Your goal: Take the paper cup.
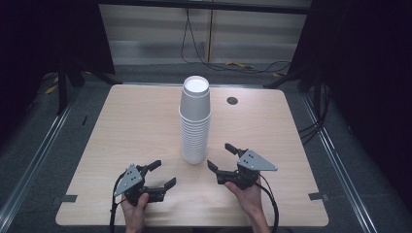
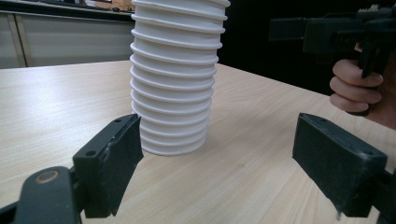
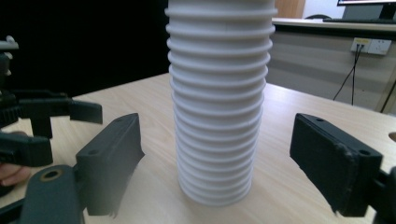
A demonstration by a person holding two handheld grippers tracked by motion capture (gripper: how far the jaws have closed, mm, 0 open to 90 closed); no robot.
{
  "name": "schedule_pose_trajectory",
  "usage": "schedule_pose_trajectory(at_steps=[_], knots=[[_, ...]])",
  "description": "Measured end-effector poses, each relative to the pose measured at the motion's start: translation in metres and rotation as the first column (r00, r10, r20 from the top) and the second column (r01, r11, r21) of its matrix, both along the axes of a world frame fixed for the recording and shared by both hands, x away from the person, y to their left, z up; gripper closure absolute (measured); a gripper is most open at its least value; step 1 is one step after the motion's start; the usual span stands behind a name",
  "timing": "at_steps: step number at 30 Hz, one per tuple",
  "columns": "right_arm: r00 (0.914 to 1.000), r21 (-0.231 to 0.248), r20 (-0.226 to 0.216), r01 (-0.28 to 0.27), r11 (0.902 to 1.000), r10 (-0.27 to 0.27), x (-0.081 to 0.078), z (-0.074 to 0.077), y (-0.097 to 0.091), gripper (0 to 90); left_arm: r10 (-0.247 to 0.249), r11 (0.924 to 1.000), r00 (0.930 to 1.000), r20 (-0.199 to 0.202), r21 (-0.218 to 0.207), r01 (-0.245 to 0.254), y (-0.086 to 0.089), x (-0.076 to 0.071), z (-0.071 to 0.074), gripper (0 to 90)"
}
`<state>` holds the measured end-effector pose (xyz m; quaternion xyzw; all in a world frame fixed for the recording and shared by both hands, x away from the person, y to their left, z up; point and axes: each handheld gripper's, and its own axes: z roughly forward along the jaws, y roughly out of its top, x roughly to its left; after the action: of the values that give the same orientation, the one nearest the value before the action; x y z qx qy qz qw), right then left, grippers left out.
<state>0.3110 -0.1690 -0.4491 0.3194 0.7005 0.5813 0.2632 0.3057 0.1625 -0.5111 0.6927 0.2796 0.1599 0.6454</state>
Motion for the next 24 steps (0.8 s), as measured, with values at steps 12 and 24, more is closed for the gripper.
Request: schedule_pose_trajectory(at_steps=[12, 24], knots=[[0.9968, 0.034, 0.046, -0.066, 0.9972, 0.065, 0.012, 0.038, 0.002, 13.7, -0.014, 0.9999, 0.9999, 0.001, 0.004, 0.014, 0.000, 0.001, 0.000, 15.7], [0.9922, 0.070, 0.029, -0.123, 0.9899, 0.121, 0.029, 0.071, 0.002, 13.6, -0.011, 0.9999, 0.9999, -0.005, -0.001, 0.011, 0.000, 0.001, 0.000, 15.7]])
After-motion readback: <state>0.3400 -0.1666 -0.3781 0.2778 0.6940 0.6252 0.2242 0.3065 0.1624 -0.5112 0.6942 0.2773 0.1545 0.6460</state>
